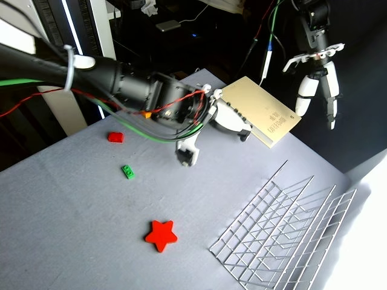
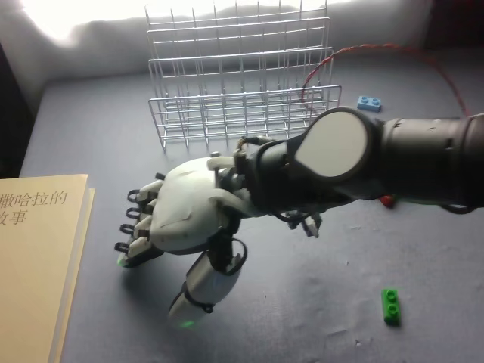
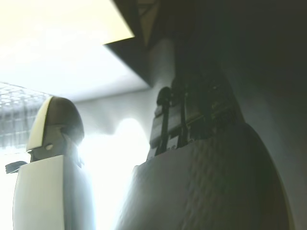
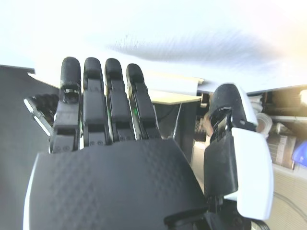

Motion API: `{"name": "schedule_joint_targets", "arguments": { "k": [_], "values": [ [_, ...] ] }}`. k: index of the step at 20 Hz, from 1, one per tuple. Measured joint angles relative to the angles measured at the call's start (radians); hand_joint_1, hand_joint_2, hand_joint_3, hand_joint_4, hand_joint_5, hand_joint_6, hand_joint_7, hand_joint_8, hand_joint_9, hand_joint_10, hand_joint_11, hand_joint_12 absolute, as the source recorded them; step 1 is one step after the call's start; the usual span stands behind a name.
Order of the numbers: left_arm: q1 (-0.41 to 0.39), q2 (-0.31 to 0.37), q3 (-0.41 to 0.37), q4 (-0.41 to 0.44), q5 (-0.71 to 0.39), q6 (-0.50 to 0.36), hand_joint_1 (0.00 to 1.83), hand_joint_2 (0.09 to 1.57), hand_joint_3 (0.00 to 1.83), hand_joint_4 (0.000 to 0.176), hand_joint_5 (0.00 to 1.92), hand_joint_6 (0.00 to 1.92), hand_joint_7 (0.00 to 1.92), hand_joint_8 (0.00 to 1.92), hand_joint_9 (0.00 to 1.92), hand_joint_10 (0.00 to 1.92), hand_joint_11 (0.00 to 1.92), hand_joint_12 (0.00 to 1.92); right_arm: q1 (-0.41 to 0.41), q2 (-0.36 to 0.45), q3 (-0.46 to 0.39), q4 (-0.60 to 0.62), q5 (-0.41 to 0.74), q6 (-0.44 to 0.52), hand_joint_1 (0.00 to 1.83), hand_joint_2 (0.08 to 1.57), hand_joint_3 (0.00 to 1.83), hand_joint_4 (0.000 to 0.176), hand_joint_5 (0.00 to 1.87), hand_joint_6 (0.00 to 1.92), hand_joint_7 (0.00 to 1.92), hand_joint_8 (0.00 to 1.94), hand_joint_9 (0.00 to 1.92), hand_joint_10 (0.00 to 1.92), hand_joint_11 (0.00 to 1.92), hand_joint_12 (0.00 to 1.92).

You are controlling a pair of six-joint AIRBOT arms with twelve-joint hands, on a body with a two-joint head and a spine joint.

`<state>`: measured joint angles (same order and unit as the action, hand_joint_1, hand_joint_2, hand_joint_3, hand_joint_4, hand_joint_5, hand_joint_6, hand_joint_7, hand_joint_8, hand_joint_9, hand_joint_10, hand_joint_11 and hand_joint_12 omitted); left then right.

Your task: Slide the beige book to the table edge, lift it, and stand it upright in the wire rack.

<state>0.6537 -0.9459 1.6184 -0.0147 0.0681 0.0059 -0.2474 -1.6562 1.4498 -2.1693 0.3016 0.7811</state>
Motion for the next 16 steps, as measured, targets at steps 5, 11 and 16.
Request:
{"name": "schedule_joint_targets", "arguments": {
  "k": [5,11,16],
  "values": [
    [0.014,-0.006,0.011,-0.002,0.073,0.065,0.74,1.04,0.0,0.0,0.06,0.0,0.06,0.0,0.08,0.0,0.0,0.25,0.014,0.094,-0.064,0.002,0.003,-0.001,0.09,1.1,0.0,0.0,0.25,0.0,0.25,0.0,0.27,0.0,0.0,0.85],
    [0.012,-0.023,0.028,-0.012,0.189,0.023,0.75,1.02,0.0,0.0,0.09,0.01,0.09,0.01,0.11,0.01,0.0,0.3,0.014,0.188,-0.146,0.003,-0.003,-0.001,0.07,1.11,0.0,0.0,0.24,0.0,0.25,0.0,0.25,0.0,0.0,0.75],
    [0.005,-0.023,0.028,-0.013,0.255,-0.006,0.76,1.01,0.0,0.0,0.08,0.0,0.1,0.01,0.13,0.01,0.0,0.42,0.014,0.261,-0.183,0.001,-0.014,-0.001,0.11,1.09,0.0,0.0,0.26,0.0,0.26,0.0,0.27,0.0,0.0,0.81]
  ]
}}
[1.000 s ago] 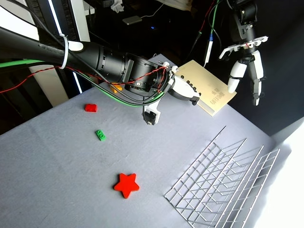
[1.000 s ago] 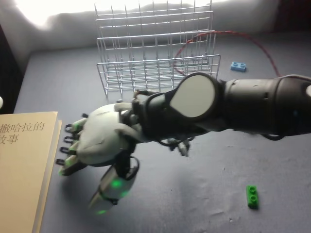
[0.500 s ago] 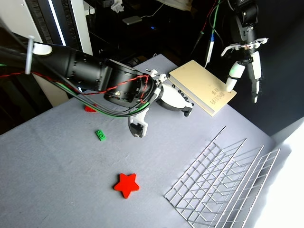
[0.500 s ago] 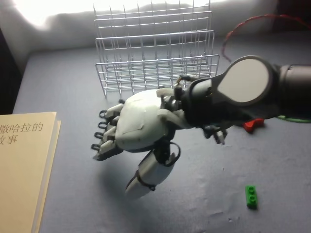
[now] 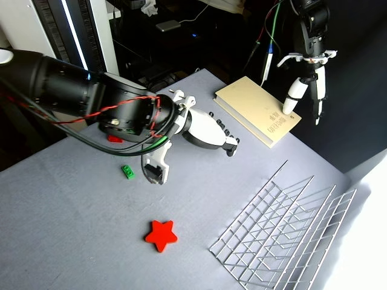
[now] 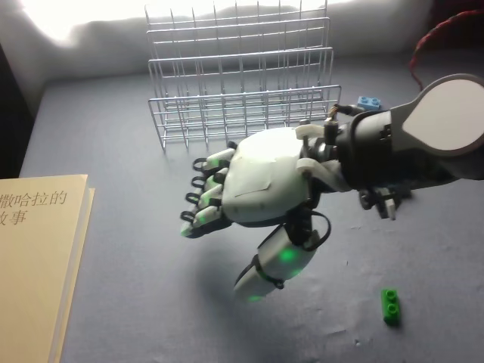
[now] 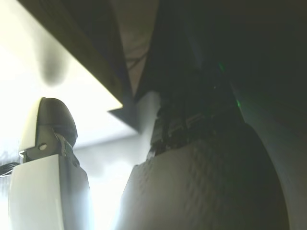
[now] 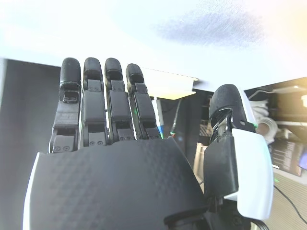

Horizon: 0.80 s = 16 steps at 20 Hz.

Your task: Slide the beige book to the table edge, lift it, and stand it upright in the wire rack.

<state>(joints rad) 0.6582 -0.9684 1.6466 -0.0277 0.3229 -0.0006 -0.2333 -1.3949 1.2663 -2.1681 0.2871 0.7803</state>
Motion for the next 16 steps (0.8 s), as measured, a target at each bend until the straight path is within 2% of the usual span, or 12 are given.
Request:
{"name": "schedule_joint_targets", "arguments": {
  "k": [1,2,4,5,8,10,12,14,16],
  "values": [
    [-0.001,0.0,0.0,0.0,0.008,-0.008,0.76,1.01,0.0,0.0,0.08,0.0,0.1,0.01,0.13,0.01,0.0,0.42,0.0,0.008,-0.005,0.0,0.0,0.0,0.11,1.09,0.0,0.0,0.26,0.0,0.26,0.0,0.27,0.0,0.0,0.81],
    [-0.012,0.001,0.0,0.0,0.045,-0.031,0.73,1.03,0.0,0.0,0.07,0.01,0.08,0.0,0.11,0.0,0.0,0.34,0.0,0.022,-0.016,0.001,-0.003,0.002,0.1,1.1,0.0,0.0,0.26,0.0,0.26,0.0,0.27,0.0,0.0,0.8],
    [-0.034,0.003,-0.005,-0.001,0.091,-0.06,0.76,1.01,0.0,0.0,0.1,0.01,0.11,0.01,0.13,0.01,0.0,0.45,0.002,0.04,-0.032,0.0,-0.003,0.005,0.09,1.1,0.0,0.0,0.26,0.0,0.26,0.0,0.28,0.01,0.0,0.81],
    [-0.045,0.009,-0.015,-0.003,0.109,-0.068,0.76,1.01,0.0,0.0,0.11,0.01,0.12,0.01,0.14,0.01,0.0,0.45,0.006,0.051,-0.043,0.0,-0.001,0.006,0.09,1.1,0.0,0.0,0.24,0.0,0.24,0.0,0.25,0.0,0.0,0.76],
    [-0.051,0.015,-0.037,-0.007,0.147,-0.101,0.74,1.02,0.0,0.0,0.11,0.0,0.12,0.0,0.13,0.0,0.0,0.42,0.018,0.084,-0.05,0.002,0.004,0.008,0.11,1.1,0.0,0.0,0.26,0.0,0.27,0.0,0.28,0.01,0.0,0.84],
    [-0.064,0.018,-0.04,-0.011,0.188,-0.127,0.74,1.01,0.0,0.0,0.11,0.0,0.13,0.01,0.14,0.01,0.0,0.42,0.023,0.104,-0.056,-0.003,0.006,0.007,0.14,1.1,0.0,0.0,0.25,0.0,0.25,0.0,0.27,0.0,0.0,0.82],
    [-0.071,0.029,-0.054,-0.045,0.223,-0.148,0.76,1.01,0.0,0.0,0.12,0.01,0.14,0.01,0.15,0.01,0.0,0.44,0.029,0.121,-0.073,-0.003,0.001,0.008,0.11,1.1,0.0,0.0,0.25,0.0,0.25,0.0,0.26,0.0,0.0,0.77],
    [-0.079,0.029,-0.06,-0.066,0.246,-0.152,0.74,1.02,0.0,0.0,0.11,0.0,0.12,0.0,0.14,0.0,0.0,0.41,0.03,0.132,-0.093,0.001,0.005,0.012,0.09,1.1,0.0,0.0,0.28,0.01,0.27,0.01,0.28,0.01,0.0,0.83],
    [-0.082,0.029,-0.069,-0.078,0.254,-0.159,0.75,1.02,0.0,0.0,0.1,0.0,0.12,0.0,0.14,0.0,0.0,0.42,0.03,0.156,-0.122,0.003,0.004,0.031,0.11,1.1,0.0,0.0,0.25,0.0,0.24,0.0,0.26,0.0,0.0,0.77]
  ]
}}
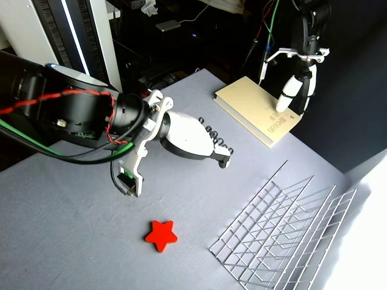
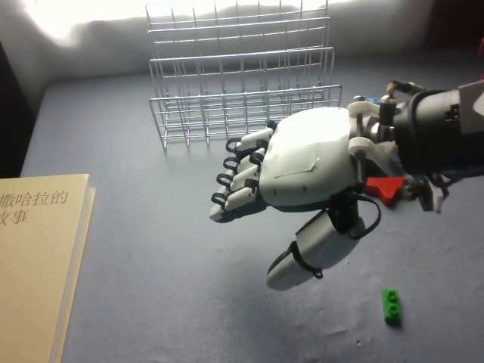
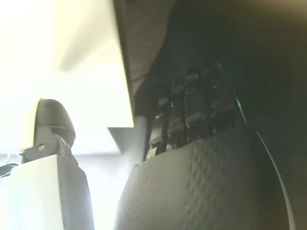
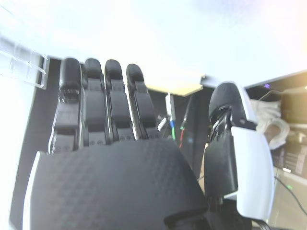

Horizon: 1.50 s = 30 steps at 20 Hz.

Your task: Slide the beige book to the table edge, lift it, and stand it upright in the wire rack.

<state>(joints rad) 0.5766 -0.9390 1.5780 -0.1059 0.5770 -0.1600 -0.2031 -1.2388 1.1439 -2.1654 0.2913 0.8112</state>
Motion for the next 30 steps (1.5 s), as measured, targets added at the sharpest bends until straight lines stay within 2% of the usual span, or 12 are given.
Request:
{"name": "schedule_joint_targets", "arguments": {
  "k": [5,13,14,15,17,21,22,23,24,25,26,30],
  "values": [
    [-0.003,-0.01,-0.005,-0.014,0.011,-0.081,0.73,1.01,0.0,0.0,0.11,0.0,0.12,0.0,0.14,0.0,0.0,0.4,0.003,0.058,-0.046,-0.003,-0.021,0.005,0.11,1.1,0.0,0.0,0.26,0.0,0.25,0.0,0.26,0.0,0.0,0.82],
    [-0.003,-0.029,-0.019,-0.007,0.033,-0.145,0.73,1.03,0.0,0.0,0.12,0.0,0.13,0.01,0.16,0.01,0.0,0.41,0.036,0.076,-0.07,-0.003,0.004,-0.003,0.07,1.11,0.0,0.0,0.24,0.0,0.25,0.0,0.26,0.0,0.0,0.77],
    [-0.003,-0.029,-0.019,-0.008,0.035,-0.146,0.76,1.02,0.0,0.0,0.17,0.01,0.2,0.01,0.22,0.01,0.0,0.63,0.036,0.078,-0.076,-0.003,0.008,-0.003,0.06,1.1,0.0,0.0,0.25,0.0,0.26,0.0,0.29,0.01,0.0,0.81],
    [-0.003,-0.029,-0.019,-0.008,0.034,-0.146,0.76,1.03,0.0,0.0,0.15,0.0,0.18,0.0,0.21,0.0,0.0,0.62,0.036,0.078,-0.078,-0.002,0.007,-0.003,0.07,1.1,0.0,0.0,0.26,0.01,0.28,0.0,0.31,0.01,0.0,0.87],
    [-0.003,-0.029,-0.019,-0.008,0.034,-0.146,0.77,1.03,0.0,0.0,0.14,0.0,0.17,0.0,0.21,0.0,0.0,0.59,0.036,0.078,-0.078,-0.003,0.008,-0.003,0.08,1.1,0.0,0.0,0.26,0.01,0.29,0.01,0.31,0.01,0.0,0.81],
    [-0.01,-0.029,-0.019,-0.008,0.035,-0.15,0.85,1.0,0.0,0.0,0.27,0.01,0.29,0.01,0.33,0.01,0.0,0.91,0.037,0.081,-0.078,-0.003,0.006,-0.003,0.07,1.11,0.0,0.0,0.28,0.01,0.31,0.0,0.33,0.01,0.0,0.9],
    [-0.01,-0.029,-0.019,-0.008,0.033,-0.152,0.85,1.0,0.0,0.0,0.27,0.01,0.29,0.01,0.33,0.01,0.0,0.91,0.037,0.082,-0.078,-0.003,0.006,-0.003,0.07,1.11,0.0,0.0,0.28,0.01,0.31,0.0,0.33,0.01,0.0,0.9],
    [-0.01,-0.029,-0.019,-0.007,0.034,-0.152,0.89,1.04,0.0,0.0,0.33,0.01,0.35,0.01,0.39,0.01,0.02,1.01,0.037,0.084,-0.078,-0.003,0.005,-0.003,0.09,1.11,0.0,0.0,0.29,0.0,0.31,0.0,0.33,0.01,0.0,0.9],
    [-0.01,-0.029,-0.019,-0.008,0.034,-0.152,0.95,1.05,0.0,0.0,0.41,0.01,0.43,0.01,0.48,0.02,0.12,1.02,0.037,0.085,-0.078,-0.003,0.003,-0.002,0.07,1.11,0.0,0.0,0.3,0.01,0.32,0.0,0.34,0.01,0.0,0.93],
    [-0.01,-0.029,-0.019,-0.008,0.034,-0.152,0.95,1.05,0.0,0.0,0.41,0.01,0.43,0.01,0.48,0.02,0.12,1.02,0.037,0.085,-0.078,-0.003,0.003,-0.003,0.07,1.11,0.0,0.0,0.3,0.01,0.32,0.0,0.34,0.01,0.0,0.93],
    [-0.01,-0.029,-0.019,-0.008,0.032,-0.153,1.01,1.08,0.0,0.0,0.49,0.02,0.53,0.02,0.59,0.03,0.23,1.06,0.037,0.084,-0.079,-0.003,0.003,-0.002,0.1,1.1,0.0,0.0,0.3,0.01,0.32,0.0,0.35,0.01,0.0,0.95],
    [-0.011,-0.029,-0.018,-0.008,0.03,-0.156,1.13,1.1,0.0,0.0,0.57,0.02,0.66,0.04,0.73,0.07,0.32,1.13,0.037,0.084,-0.084,-0.003,0.0,-0.002,0.1,1.11,0.0,0.0,0.27,0.0,0.29,0.0,0.33,0.0,0.0,0.91]
  ]
}}
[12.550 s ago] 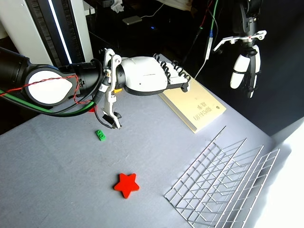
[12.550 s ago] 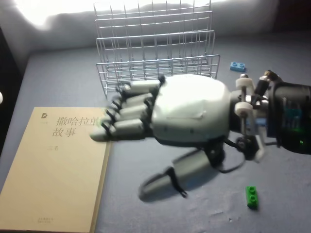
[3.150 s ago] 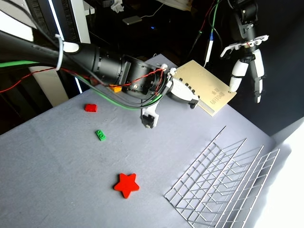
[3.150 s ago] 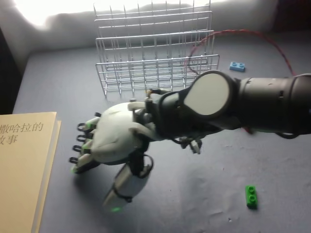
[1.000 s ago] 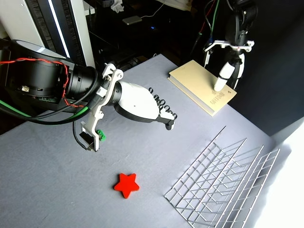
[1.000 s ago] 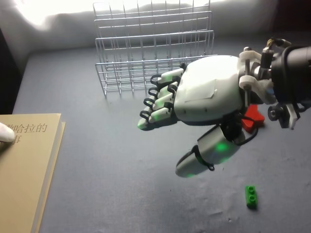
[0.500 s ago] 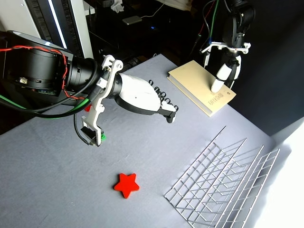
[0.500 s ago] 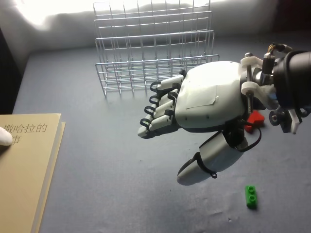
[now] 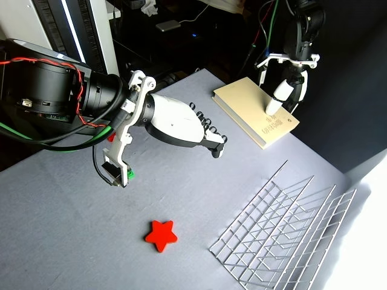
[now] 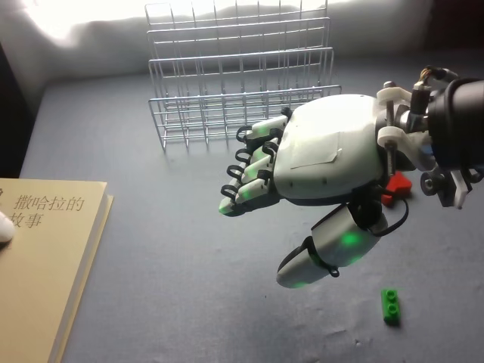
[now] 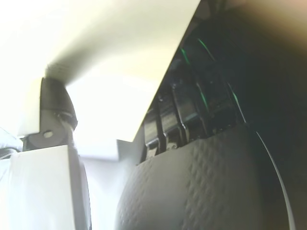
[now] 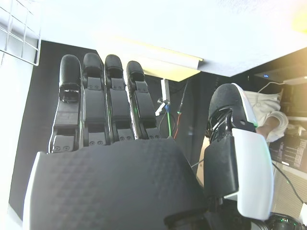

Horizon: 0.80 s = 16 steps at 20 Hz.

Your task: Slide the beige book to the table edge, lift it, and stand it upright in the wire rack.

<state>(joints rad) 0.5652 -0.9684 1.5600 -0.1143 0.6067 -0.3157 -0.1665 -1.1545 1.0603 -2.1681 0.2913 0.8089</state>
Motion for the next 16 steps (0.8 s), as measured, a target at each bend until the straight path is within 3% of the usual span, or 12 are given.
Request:
{"name": "schedule_joint_targets", "arguments": {
  "k": [1,2,3,4,5,6,7,13,16],
  "values": [
    [0.0,0.0,0.0,-0.001,-0.002,0.0,1.19,1.1,0.0,0.0,0.71,0.05,0.74,0.04,0.79,0.09,0.37,1.13,0.0,0.0,0.0,0.0,0.0,0.0,0.09,1.11,0.0,0.0,0.27,0.0,0.3,0.0,0.33,0.0,0.0,0.9],
    [0.0,0.0,0.0,-0.002,-0.002,0.0,1.15,1.16,0.0,0.0,0.84,0.92,0.82,0.05,0.83,0.12,0.41,1.15,0.0,0.0,0.0,-0.001,-0.001,0.002,0.08,1.11,0.0,0.0,0.27,0.0,0.29,0.0,0.33,0.0,0.0,0.9],
    [0.0,0.0,0.0,-0.003,-0.002,-0.001,1.2,1.18,0.0,0.0,0.94,1.09,0.74,1.0,0.88,0.18,0.46,1.21,0.0,0.0,0.0,-0.001,0.0,0.002,0.11,1.1,0.0,0.0,0.28,0.01,0.31,0.01,0.35,0.01,0.0,0.95],
    [0.0,0.0,0.0,-0.006,-0.001,-0.002,1.2,1.18,0.0,0.0,0.94,1.09,0.74,1.0,0.88,0.18,0.46,1.21,0.002,-0.001,-0.001,-0.001,0.002,0.003,0.11,1.1,0.0,0.0,0.28,0.01,0.31,0.01,0.35,0.01,0.0,0.95],
    [0.0,0.0,0.0,-0.016,-0.001,-0.005,1.31,1.21,0.0,0.0,0.9,1.14,0.71,1.31,0.69,1.3,0.48,1.45,0.005,-0.001,-0.001,-0.001,0.013,0.003,0.11,1.09,0.0,0.0,0.3,0.01,0.33,0.01,0.36,0.01,0.0,0.95],
    [-0.005,0.0,0.002,-0.022,0.003,-0.006,1.31,1.21,0.0,0.0,0.9,1.14,0.71,1.31,0.69,1.3,0.48,1.45,0.008,-0.001,-0.001,-0.001,0.02,0.003,0.11,1.09,0.0,0.0,0.3,0.01,0.33,0.01,0.36,0.01,0.0,0.95],
    [-0.005,0.001,0.002,-0.026,0.003,-0.01,1.34,1.21,0.0,0.0,0.81,1.16,0.75,1.36,0.7,1.52,0.51,1.59,0.008,-0.001,-0.002,0.0,0.029,0.004,0.12,1.09,0.0,0.0,0.31,0.01,0.33,0.0,0.35,0.0,0.0,0.9],
    [-0.005,0.001,0.002,-0.028,-0.003,-0.016,1.35,1.21,0.0,0.0,0.76,1.14,0.76,1.39,0.76,1.51,0.7,1.55,0.022,-0.001,-0.002,-0.011,0.101,0.026,0.13,1.1,0.0,0.0,0.29,0.0,0.31,0.01,0.34,0.01,0.0,0.88],
    [-0.014,0.003,0.002,-0.021,-0.004,-0.021,1.35,1.21,0.0,0.0,0.74,1.19,0.75,1.37,0.77,1.5,0.69,1.53,0.039,-0.001,0.0,-0.01,0.12,0.027,0.13,1.11,0.0,0.0,0.27,0.0,0.29,0.0,0.31,0.0,0.0,0.87]
  ]
}}
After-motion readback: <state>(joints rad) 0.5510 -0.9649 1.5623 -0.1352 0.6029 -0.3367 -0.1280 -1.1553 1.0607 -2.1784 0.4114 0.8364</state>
